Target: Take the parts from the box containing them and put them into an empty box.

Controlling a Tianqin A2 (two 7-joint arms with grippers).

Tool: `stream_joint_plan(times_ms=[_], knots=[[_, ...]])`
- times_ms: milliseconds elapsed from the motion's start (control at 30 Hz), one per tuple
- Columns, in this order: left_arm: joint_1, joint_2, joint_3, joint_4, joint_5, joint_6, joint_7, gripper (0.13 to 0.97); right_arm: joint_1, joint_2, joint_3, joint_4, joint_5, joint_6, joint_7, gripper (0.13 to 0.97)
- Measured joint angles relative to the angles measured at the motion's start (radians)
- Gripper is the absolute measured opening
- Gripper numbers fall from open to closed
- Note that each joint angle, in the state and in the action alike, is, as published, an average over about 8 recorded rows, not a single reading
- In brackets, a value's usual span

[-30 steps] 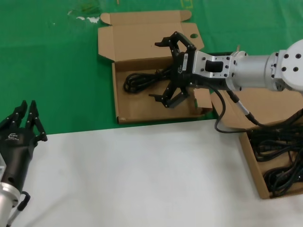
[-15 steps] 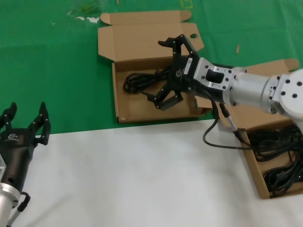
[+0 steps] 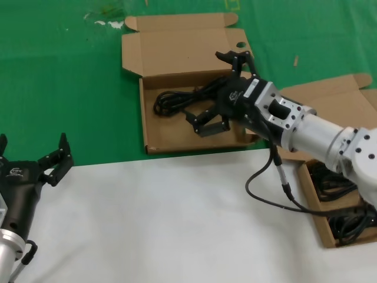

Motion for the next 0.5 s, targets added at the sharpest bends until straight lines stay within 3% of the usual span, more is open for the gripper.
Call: stream_joint_plan(times_ms=[200,500], knots=[[0.001,0.002,-0.002,0.0,0.002,0.001,-0.001,0.793,-0.074,-0.01,0.037,0.036,0.037,0.072,0.007,0.966],[0.003,0.004,-0.005,0.001,0.005,0.002,-0.003,0.911,-0.185,-0.024,0.092,0.09,0.091,0.179,0.017,0.966]])
